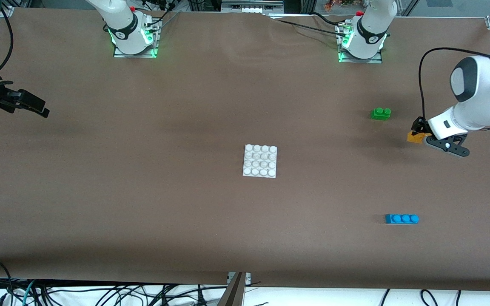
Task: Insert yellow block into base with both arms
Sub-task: 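Lift the yellow block with the left gripper and carry it over the plate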
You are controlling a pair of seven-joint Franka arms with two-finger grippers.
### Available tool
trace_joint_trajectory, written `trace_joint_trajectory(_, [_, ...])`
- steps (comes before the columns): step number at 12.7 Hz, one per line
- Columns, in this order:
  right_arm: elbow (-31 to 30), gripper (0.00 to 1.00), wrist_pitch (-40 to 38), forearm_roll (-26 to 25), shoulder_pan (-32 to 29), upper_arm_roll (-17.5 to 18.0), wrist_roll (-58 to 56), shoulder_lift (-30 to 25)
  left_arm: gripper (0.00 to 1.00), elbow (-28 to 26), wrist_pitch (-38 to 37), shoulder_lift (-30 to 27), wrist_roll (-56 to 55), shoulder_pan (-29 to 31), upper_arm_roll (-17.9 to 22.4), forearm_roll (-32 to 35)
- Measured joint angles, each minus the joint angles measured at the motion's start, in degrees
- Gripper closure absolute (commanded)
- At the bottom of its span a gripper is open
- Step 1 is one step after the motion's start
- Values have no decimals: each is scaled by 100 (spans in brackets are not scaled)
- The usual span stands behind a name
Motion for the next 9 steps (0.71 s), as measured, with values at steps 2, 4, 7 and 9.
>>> trace_joint_trajectory(2, [-1,0,0,-1,0,0,-15,0,52,636,-648,7,-452,-15,-563,-1])
trace_joint_trajectory(4, [-1,0,0,-1,0,0,-18,0,55,930,-852,54,-988,-33,-1130,-107])
trace_joint_trajectory(7, [-4,0,0,-2,1,1,-21,0,55,1078,-861,314,-2084,-100,-1994,-356])
trace_joint_trajectory(9, [-6,0,0,-2,1,1,-22,1,55,1398,-852,697,-2976,-507,-2306,-359])
